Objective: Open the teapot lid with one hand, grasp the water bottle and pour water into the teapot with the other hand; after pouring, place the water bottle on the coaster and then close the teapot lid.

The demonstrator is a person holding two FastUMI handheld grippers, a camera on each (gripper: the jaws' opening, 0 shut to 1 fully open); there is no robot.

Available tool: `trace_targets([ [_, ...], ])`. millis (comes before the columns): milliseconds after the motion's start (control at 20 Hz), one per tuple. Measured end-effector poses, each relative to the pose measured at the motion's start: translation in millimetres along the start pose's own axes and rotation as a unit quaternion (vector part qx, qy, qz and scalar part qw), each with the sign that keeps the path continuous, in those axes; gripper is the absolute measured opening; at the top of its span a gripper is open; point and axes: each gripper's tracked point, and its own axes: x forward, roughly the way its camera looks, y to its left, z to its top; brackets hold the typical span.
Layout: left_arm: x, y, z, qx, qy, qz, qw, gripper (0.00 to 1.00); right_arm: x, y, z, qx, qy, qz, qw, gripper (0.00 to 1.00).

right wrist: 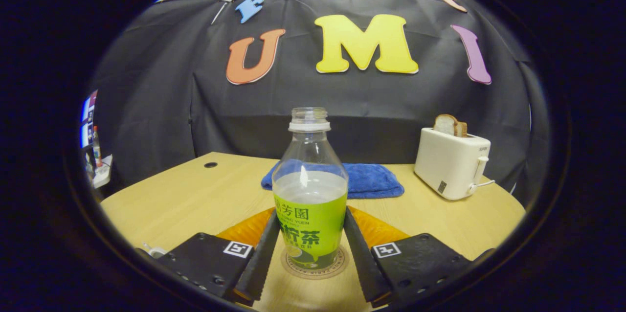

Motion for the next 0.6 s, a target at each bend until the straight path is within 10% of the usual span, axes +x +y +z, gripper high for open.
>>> trace_targets([
  [300,2.9,-4.1,-3.5,0.005,0.004,-0.002,1.000,0.04,-8.2,-9.6,2.8,0.010,-0.010,0.003,1.000,0.99],
  [600,10.3,-17.0,-6.9,0.023,-0.022,-0.028,0.999,0.04,-52.2,-15.7,13.5,0.027,-0.043,0.020,0.999,0.97],
])
